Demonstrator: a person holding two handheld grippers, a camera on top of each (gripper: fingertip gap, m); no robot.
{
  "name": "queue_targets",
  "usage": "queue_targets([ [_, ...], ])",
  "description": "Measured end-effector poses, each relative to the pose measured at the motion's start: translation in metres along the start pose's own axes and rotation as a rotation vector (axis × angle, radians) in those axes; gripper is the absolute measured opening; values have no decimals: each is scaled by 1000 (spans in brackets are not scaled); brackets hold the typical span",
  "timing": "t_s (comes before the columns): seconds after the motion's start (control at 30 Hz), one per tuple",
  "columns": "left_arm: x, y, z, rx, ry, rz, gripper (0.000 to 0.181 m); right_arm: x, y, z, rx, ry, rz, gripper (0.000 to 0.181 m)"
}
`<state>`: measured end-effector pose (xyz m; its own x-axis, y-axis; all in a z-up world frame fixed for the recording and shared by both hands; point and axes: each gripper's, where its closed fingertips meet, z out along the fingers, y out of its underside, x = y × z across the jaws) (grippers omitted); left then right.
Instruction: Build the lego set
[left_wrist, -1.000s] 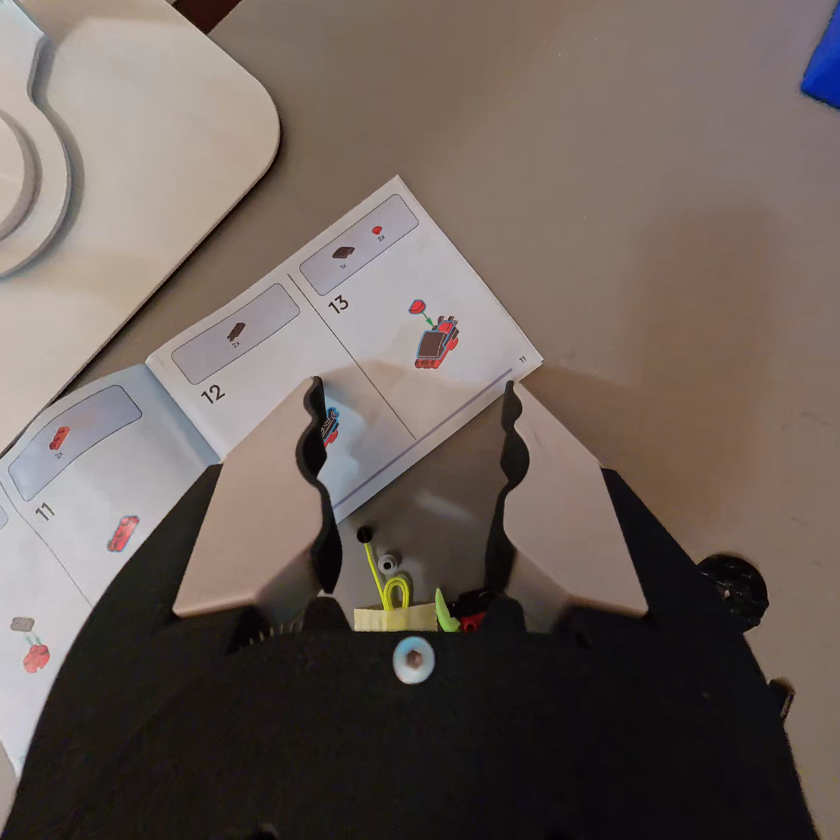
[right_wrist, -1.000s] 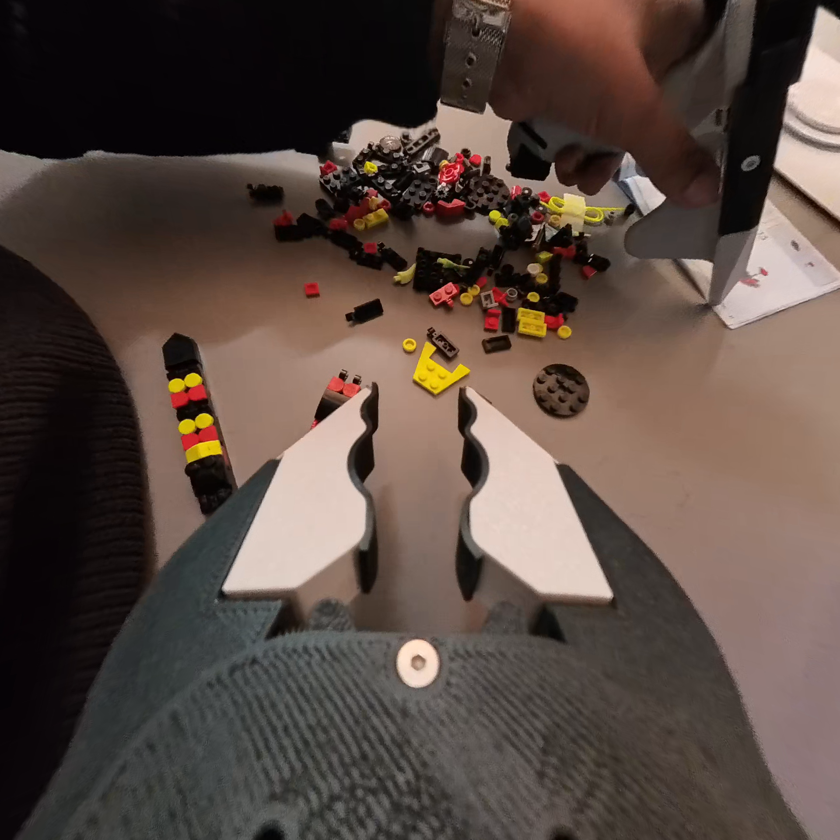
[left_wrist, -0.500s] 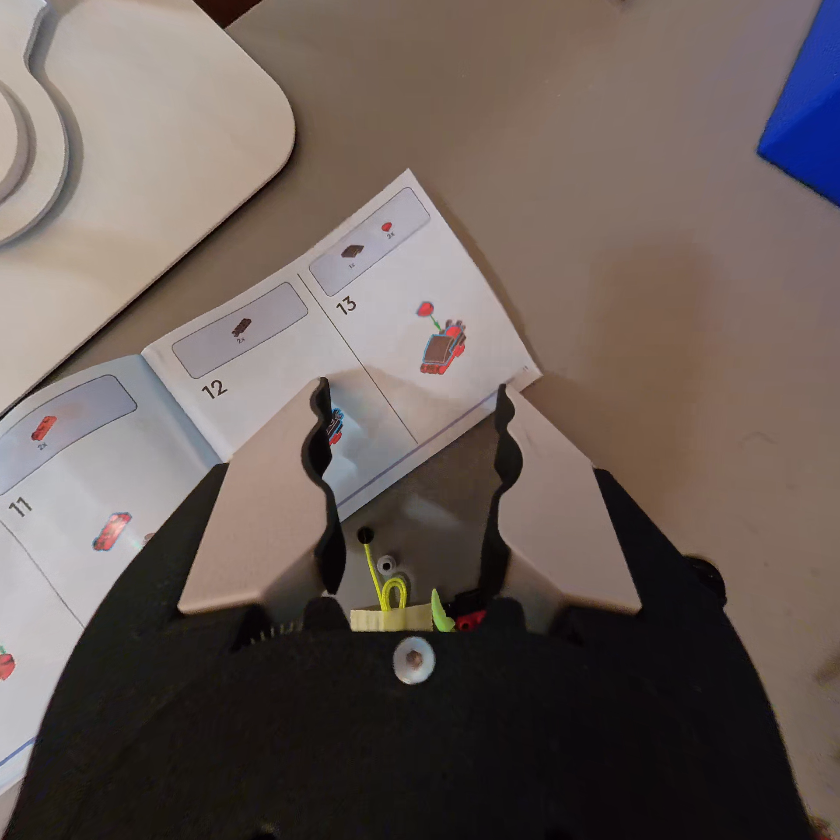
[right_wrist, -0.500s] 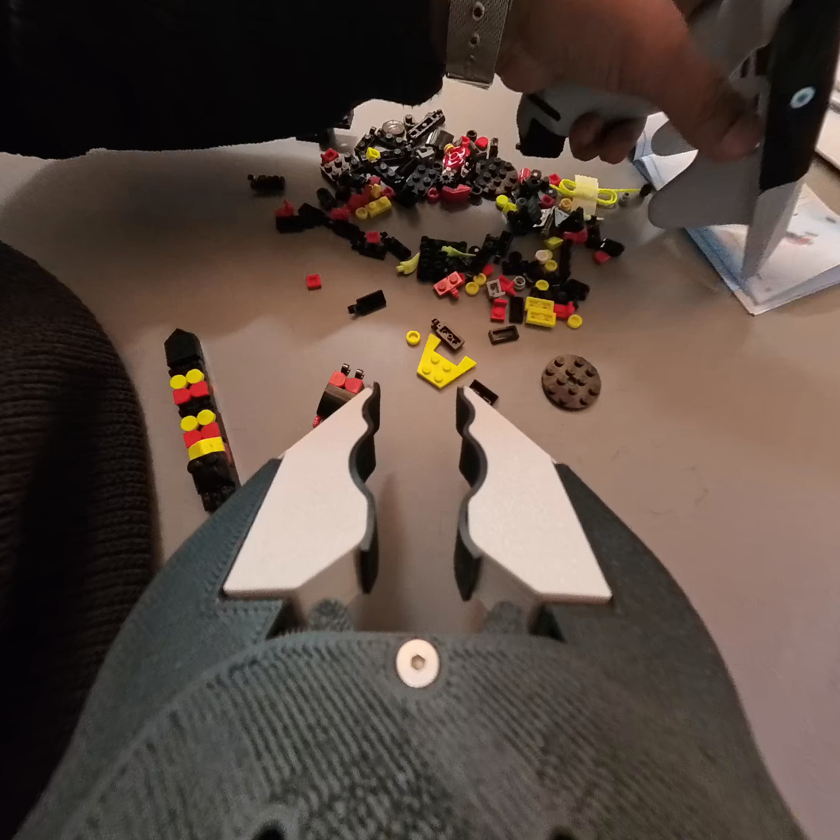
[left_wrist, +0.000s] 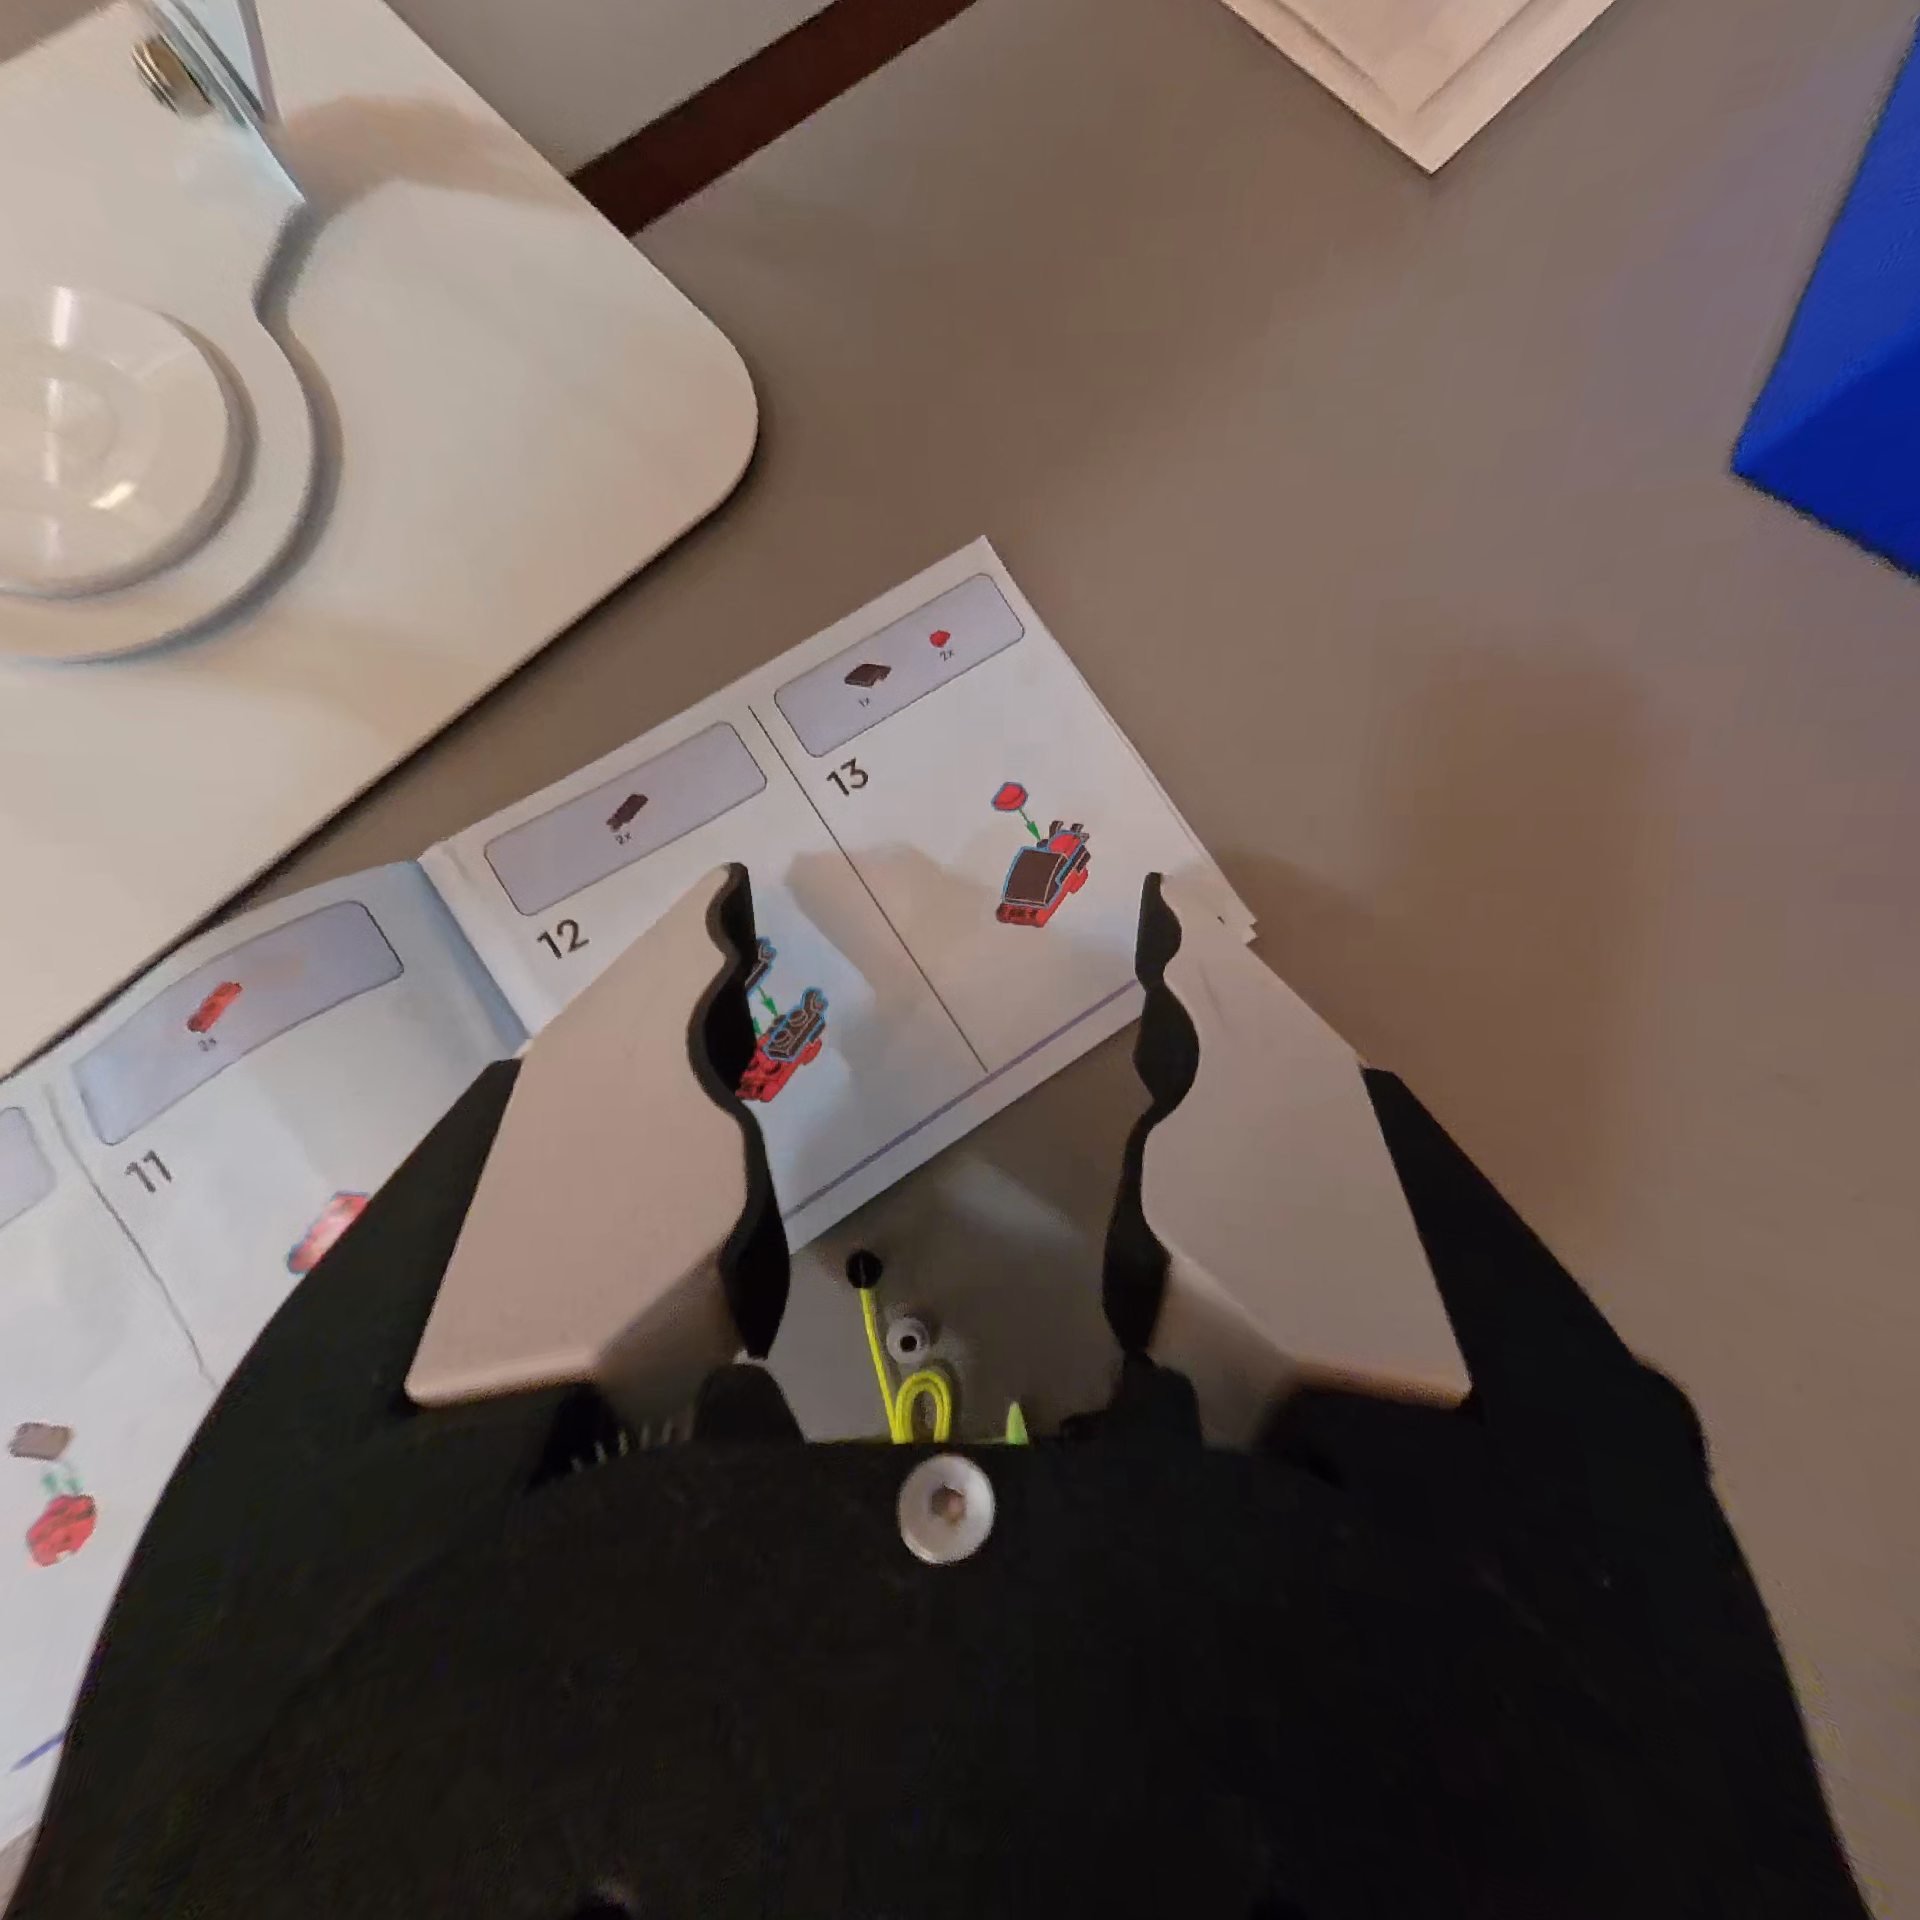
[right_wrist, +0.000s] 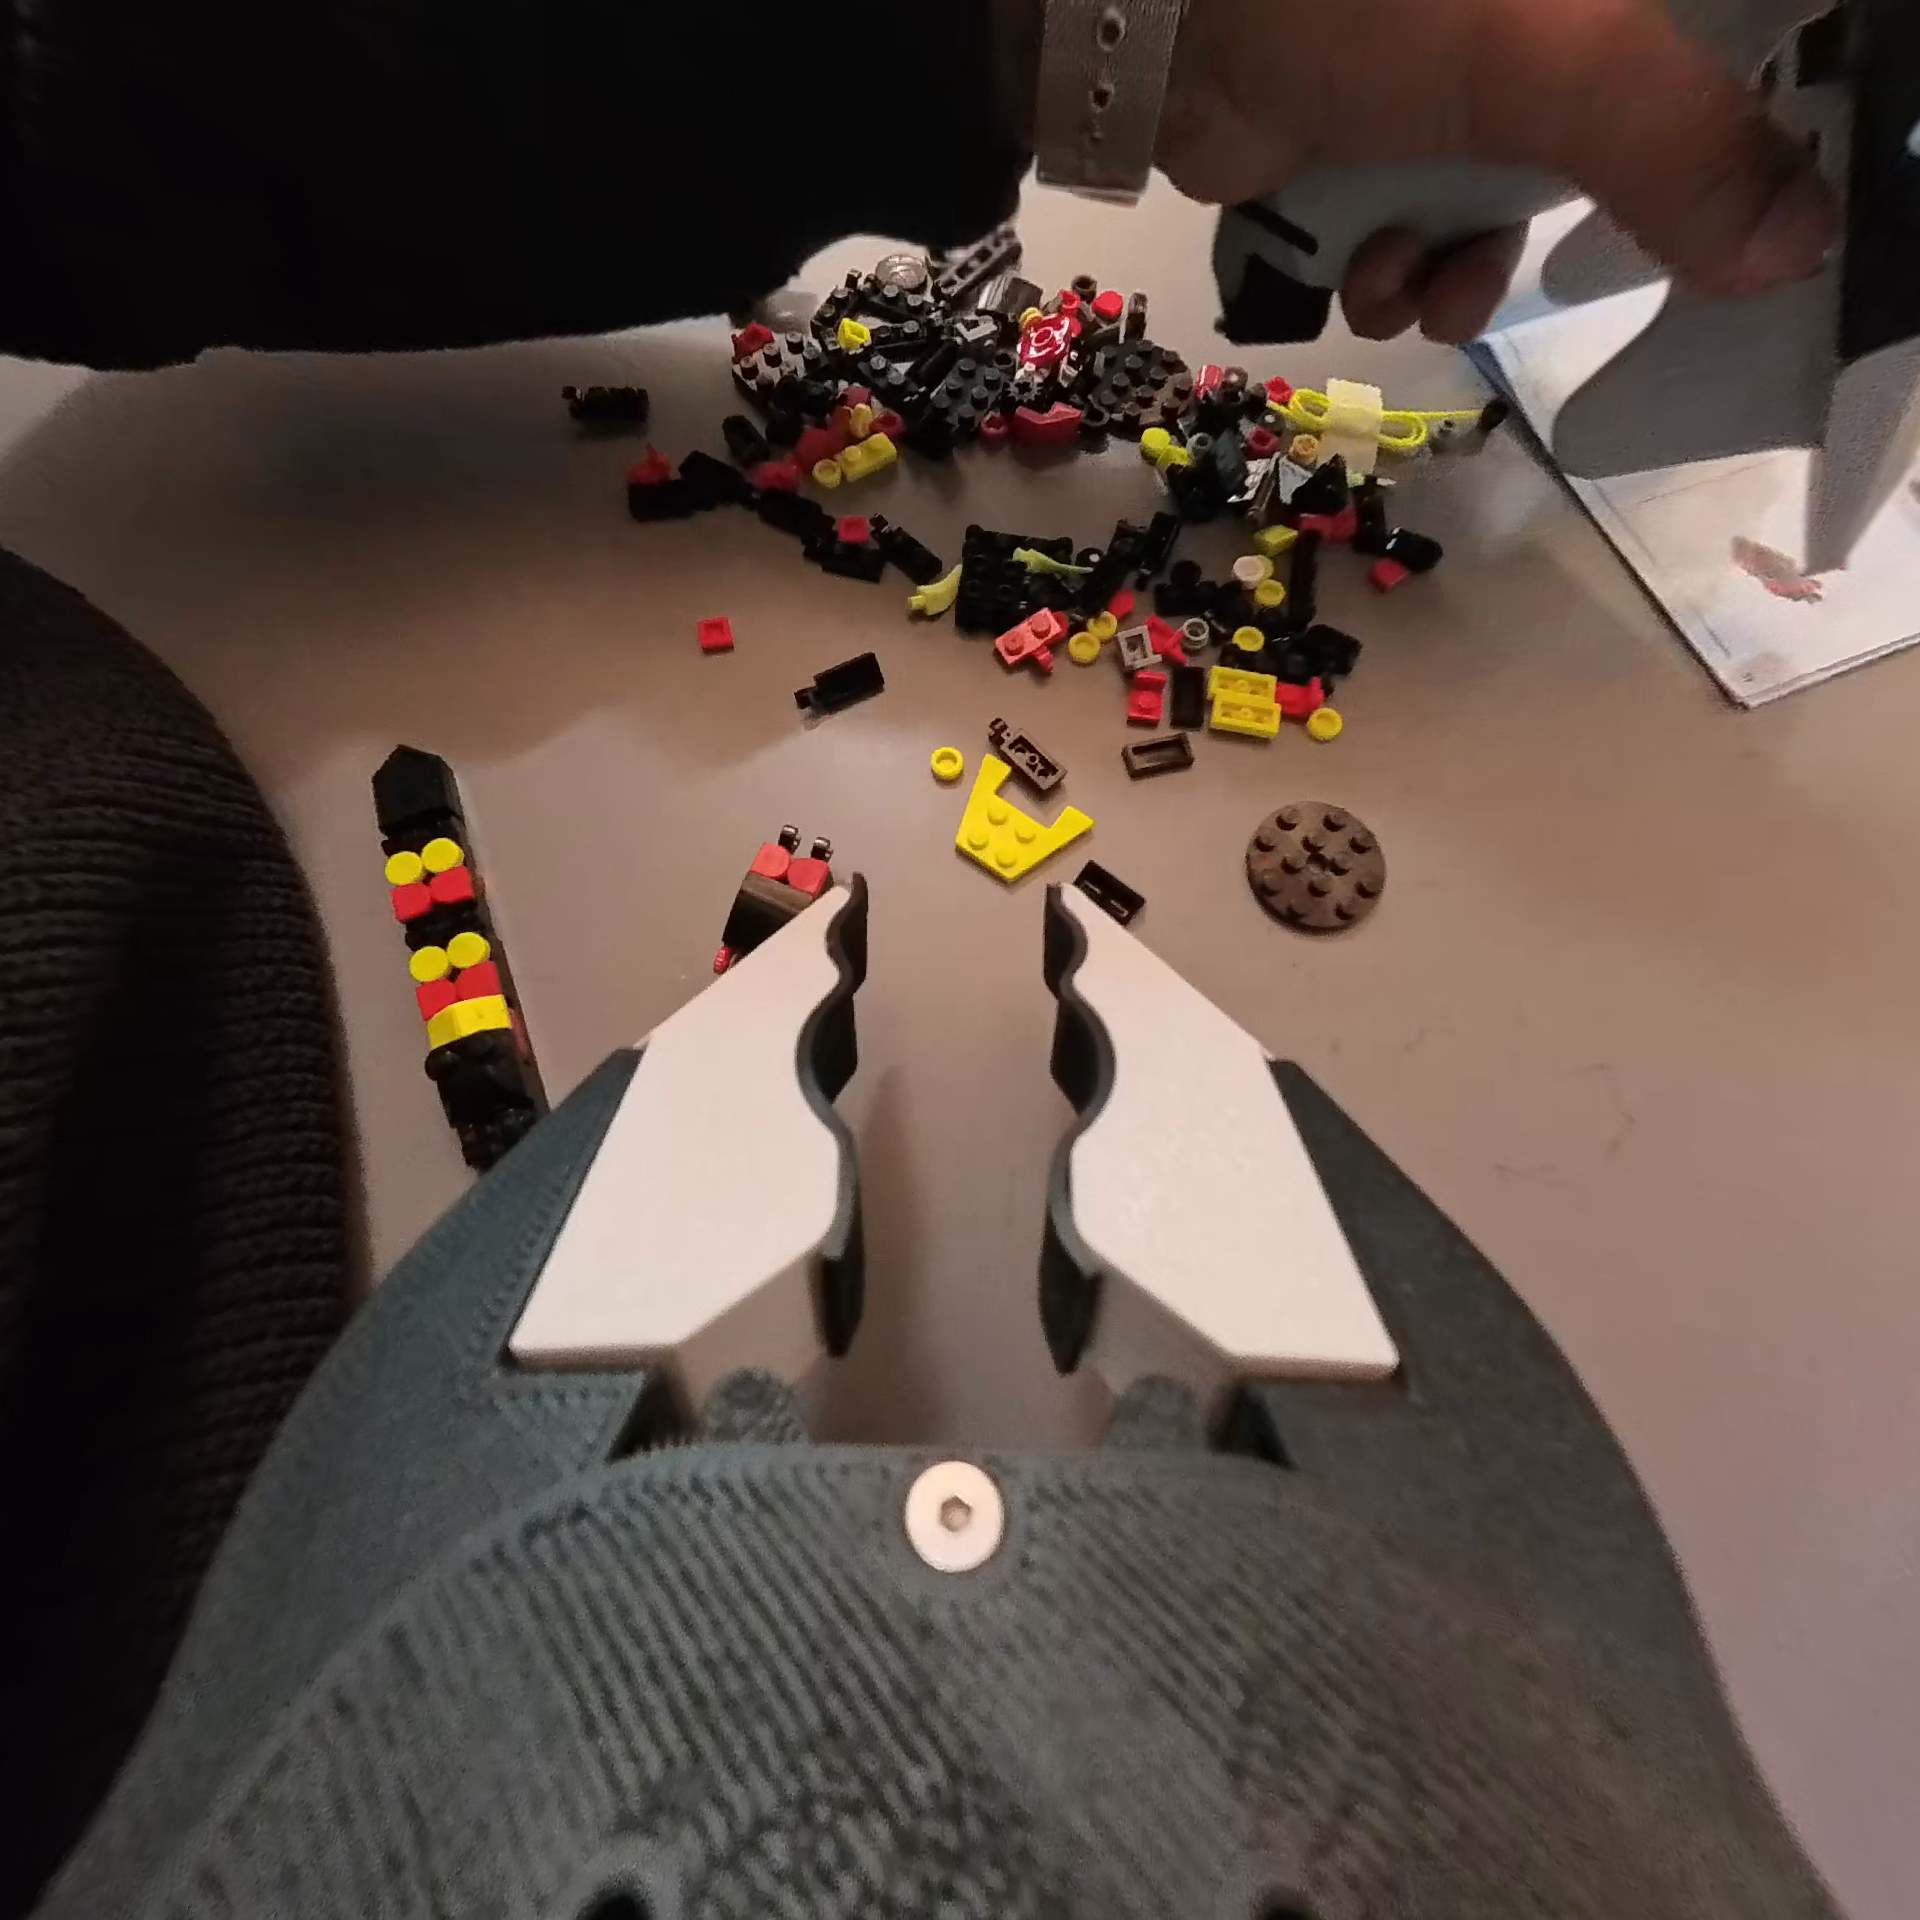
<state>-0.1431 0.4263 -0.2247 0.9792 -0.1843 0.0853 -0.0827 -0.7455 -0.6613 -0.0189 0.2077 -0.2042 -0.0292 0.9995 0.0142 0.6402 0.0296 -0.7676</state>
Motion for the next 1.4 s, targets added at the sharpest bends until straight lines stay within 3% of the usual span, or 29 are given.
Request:
queue_targets([
  [0.2,2,12,9,-23,-38,65,68,0,0,0,1,-2,5,33],
  [0.5,-1,13,7,-60,-46,72,46,0,0,0,-2,-1,1,33],
  [0.57,-2,13,7,-65,-53,68,38,0,1,0,-5,-1,0,33],
  [0.6,-4,13,6,-65,-68,68,23,0,1,0,-6,0,-2,33],
  [0.8,-4,15,6,-59,-66,61,0,-1,1,0,-7,3,-8,33],
  [1.03,-2,6,-1,-1,-17,-10,0,-1,1,1,-11,3,-8,33],
  [1.07,-1,2,-3,23,-10,-10,8,-1,1,1,-11,1,-6,33],
  [1.13,8,-2,-2,47,29,25,56,-1,2,1,-13,-1,-4,33],
  [1.23,10,5,7,1,15,64,64,0,3,2,-17,1,-7,33],
  [1.4,7,10,12,-14,-21,85,62,0,3,1,-15,0,-1,33],
])
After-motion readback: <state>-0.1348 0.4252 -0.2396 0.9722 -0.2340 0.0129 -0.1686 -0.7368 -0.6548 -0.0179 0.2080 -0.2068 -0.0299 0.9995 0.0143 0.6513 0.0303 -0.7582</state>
